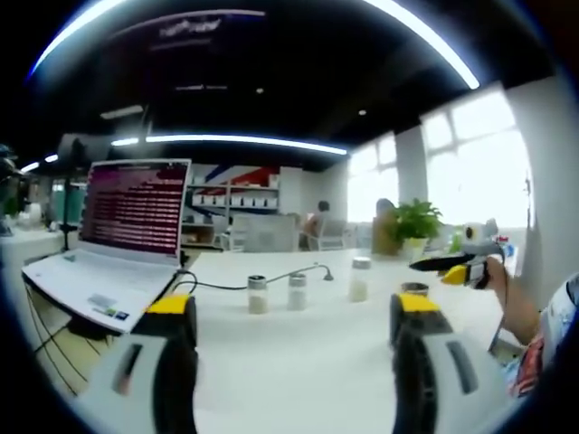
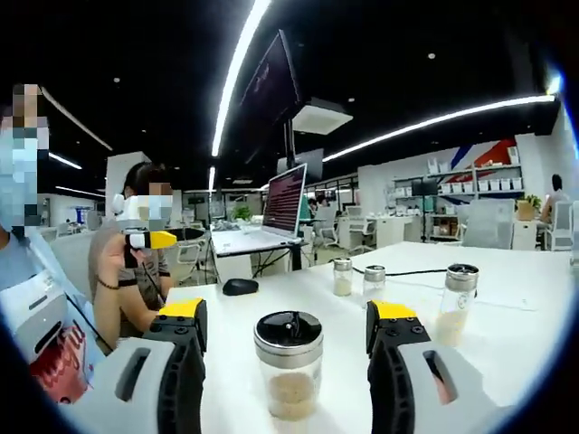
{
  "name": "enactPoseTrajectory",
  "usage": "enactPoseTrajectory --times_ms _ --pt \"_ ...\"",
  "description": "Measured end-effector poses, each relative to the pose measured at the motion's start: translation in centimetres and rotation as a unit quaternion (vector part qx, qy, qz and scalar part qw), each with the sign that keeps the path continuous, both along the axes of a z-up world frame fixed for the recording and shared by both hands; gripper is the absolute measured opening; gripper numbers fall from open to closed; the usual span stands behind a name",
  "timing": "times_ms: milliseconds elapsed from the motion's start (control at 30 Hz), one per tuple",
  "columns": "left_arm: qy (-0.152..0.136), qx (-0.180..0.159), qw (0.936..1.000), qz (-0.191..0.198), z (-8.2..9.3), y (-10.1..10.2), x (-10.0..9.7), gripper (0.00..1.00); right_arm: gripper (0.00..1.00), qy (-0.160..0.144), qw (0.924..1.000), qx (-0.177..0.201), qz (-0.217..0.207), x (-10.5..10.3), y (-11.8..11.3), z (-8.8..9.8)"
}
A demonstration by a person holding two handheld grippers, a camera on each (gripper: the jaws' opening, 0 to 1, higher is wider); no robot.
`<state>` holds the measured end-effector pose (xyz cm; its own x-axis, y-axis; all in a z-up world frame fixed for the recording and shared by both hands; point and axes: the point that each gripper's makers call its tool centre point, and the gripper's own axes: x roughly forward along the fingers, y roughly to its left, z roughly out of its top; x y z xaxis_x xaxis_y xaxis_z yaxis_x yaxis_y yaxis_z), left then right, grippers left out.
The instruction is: Rotate the seasoning bottle until the label or dispensing opening points toward the visible target arrow and the bottle remains upright within the marked orientation range
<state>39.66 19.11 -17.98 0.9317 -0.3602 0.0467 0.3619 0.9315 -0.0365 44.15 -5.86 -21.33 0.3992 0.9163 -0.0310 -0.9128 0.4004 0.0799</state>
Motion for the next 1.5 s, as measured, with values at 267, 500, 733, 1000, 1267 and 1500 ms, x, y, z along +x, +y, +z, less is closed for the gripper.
enactPoseTrajectory --times_ms 267,500,733,1000,1267,1500 --pt "0.0 -0.004 1.0 0.002 0.1 0.3 -0.1 0.94 0.73 -0.018 0.9978 0.003 0.064 0.1 0.5 0.4" --pt "0.001 -0.005 1.0 0.001 0.0 0.5 0.0 0.94 0.71 -0.015 0.9933 0.002 0.114 0.2 0.9 -0.7" --pt "0.001 -0.007 1.0 0.004 0.1 0.7 0.2 0.94 0.68 -0.007 0.9892 -0.013 0.146 0.3 1.7 -2.0" --pt "0.003 -0.005 1.0 0.001 0.0 0.4 0.3 0.94 0.56 0.004 0.9848 -0.025 0.172 0.6 2.7 -3.2" --pt "0.002 -0.007 1.0 0.003 0.1 0.4 0.1 0.94 0.49 0.016 0.9838 -0.014 0.178 0.6 3.0 -3.2" --pt "-0.003 -0.008 0.9999 0.007 0.4 0.6 -0.1 0.93 0.41 -0.013 0.9821 -0.037 0.184 0.4 3.3 -3.0"
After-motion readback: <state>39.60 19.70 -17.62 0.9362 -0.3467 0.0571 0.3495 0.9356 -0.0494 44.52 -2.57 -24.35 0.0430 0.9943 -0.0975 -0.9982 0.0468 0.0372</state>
